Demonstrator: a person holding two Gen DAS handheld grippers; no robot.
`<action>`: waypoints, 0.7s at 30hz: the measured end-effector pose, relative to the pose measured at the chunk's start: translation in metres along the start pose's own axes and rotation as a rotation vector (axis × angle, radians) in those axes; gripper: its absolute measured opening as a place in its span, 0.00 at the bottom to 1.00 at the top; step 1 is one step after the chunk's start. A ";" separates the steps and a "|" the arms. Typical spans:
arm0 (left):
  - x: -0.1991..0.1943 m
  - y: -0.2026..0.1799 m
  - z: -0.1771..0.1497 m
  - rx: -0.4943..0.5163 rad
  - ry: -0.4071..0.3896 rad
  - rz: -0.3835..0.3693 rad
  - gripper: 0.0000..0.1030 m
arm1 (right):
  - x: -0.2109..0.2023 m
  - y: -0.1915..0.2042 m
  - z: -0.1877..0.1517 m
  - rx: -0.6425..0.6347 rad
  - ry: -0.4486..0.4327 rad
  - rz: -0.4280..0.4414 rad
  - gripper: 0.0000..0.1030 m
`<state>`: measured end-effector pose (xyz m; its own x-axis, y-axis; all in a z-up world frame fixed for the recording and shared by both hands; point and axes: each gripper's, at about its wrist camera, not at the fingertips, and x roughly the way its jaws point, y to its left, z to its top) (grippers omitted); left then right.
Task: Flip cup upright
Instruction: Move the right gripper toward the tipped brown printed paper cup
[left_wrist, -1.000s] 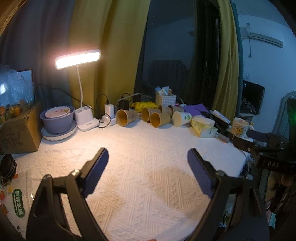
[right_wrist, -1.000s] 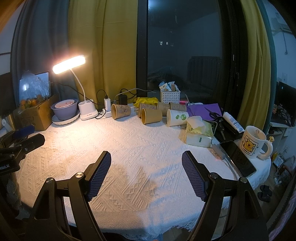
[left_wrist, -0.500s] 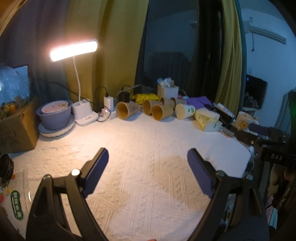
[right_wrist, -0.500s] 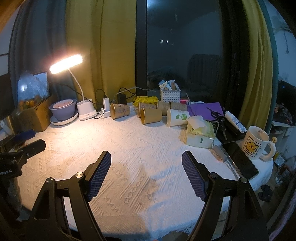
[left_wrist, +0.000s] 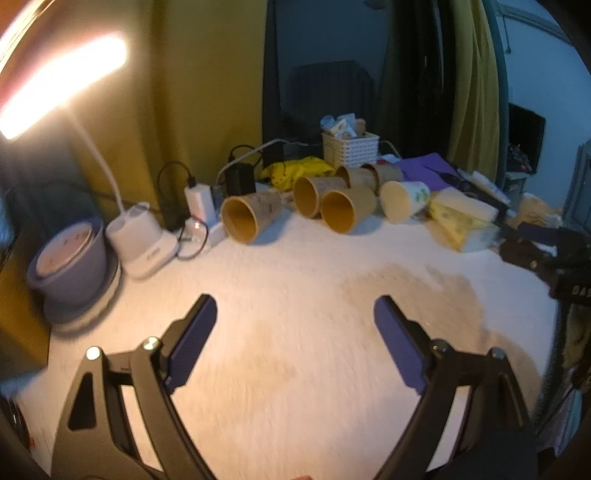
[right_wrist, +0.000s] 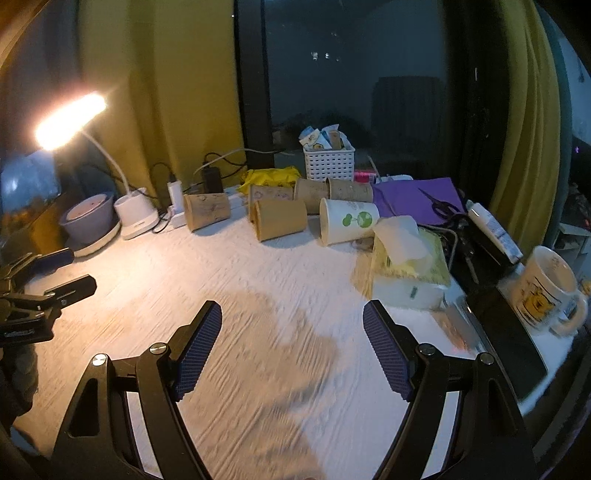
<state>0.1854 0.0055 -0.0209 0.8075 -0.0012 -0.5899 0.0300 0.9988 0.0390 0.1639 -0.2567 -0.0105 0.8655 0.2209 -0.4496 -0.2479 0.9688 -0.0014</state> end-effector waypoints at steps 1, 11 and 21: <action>0.009 0.002 0.005 0.005 0.007 0.006 0.86 | 0.009 -0.002 0.006 0.003 0.005 0.002 0.79; 0.097 0.020 0.053 0.052 0.040 0.038 0.86 | 0.078 -0.023 0.053 0.039 0.029 0.010 0.79; 0.182 0.034 0.089 0.123 0.041 0.125 0.86 | 0.133 -0.035 0.073 0.046 0.057 0.029 0.79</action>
<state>0.3856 0.0347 -0.0551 0.7848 0.1267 -0.6066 0.0048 0.9776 0.2104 0.3199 -0.2533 -0.0053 0.8317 0.2437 -0.4990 -0.2513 0.9665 0.0532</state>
